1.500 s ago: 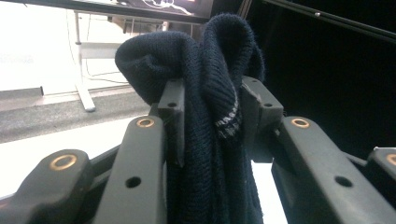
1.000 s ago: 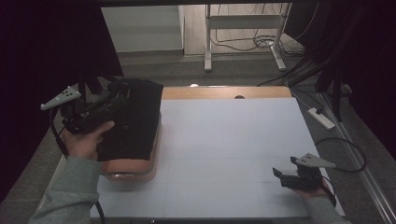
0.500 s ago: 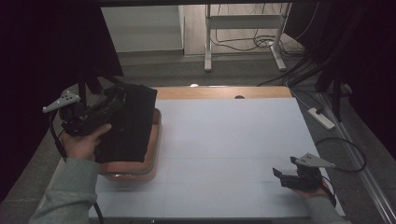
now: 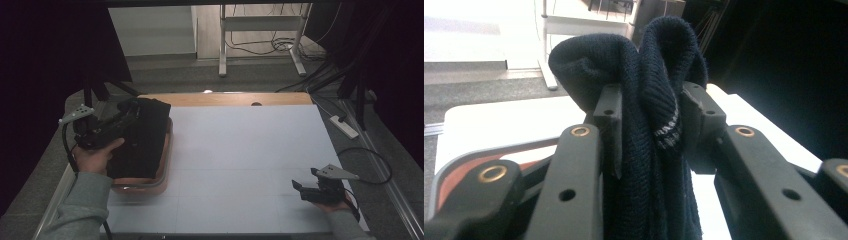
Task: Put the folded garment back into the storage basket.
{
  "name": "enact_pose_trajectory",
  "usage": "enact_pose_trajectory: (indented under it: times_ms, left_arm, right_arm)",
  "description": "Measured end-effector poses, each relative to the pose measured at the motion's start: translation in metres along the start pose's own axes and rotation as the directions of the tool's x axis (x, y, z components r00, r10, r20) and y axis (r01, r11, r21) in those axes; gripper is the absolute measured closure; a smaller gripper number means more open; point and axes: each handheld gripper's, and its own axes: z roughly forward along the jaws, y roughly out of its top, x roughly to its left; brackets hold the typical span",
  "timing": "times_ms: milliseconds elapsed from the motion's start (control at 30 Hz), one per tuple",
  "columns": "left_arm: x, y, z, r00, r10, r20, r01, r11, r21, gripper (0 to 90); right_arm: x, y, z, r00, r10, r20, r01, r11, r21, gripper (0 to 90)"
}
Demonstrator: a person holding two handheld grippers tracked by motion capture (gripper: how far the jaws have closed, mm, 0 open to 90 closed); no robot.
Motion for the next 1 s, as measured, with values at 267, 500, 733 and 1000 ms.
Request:
enact_pose_trajectory:
  times_ms: [267, 500, 733, 1000]
  left_arm:
    - [0.002, -0.009, 0.008, 0.9999, -0.016, 0.004, 0.016, 0.9997, 0.017, 65.2]
    - [0.007, -0.020, 0.014, 0.9993, -0.039, 0.000, 0.039, 0.9988, 0.032, 65.2]
    - [0.013, -0.029, 0.019, 0.9983, -0.057, -0.016, 0.057, 0.9969, 0.053, 65.2]
    - [0.022, -0.040, 0.029, 0.9956, -0.082, -0.045, 0.085, 0.9924, 0.089, 65.1]
  right_arm:
    - [0.000, 0.000, 0.000, 1.0000, 0.000, 0.000, 0.000, 1.000, 0.000, 16.6]
    - [0.000, 0.000, 0.000, 1.0000, 0.000, 0.000, 0.000, 1.000, 0.001, 16.6]
    - [0.000, 0.000, 0.000, 1.0000, 0.000, 0.000, 0.000, 1.000, 0.002, 16.6]
    - [0.000, 0.000, 0.000, 1.0000, -0.002, 0.001, 0.002, 1.000, 0.002, 16.7]
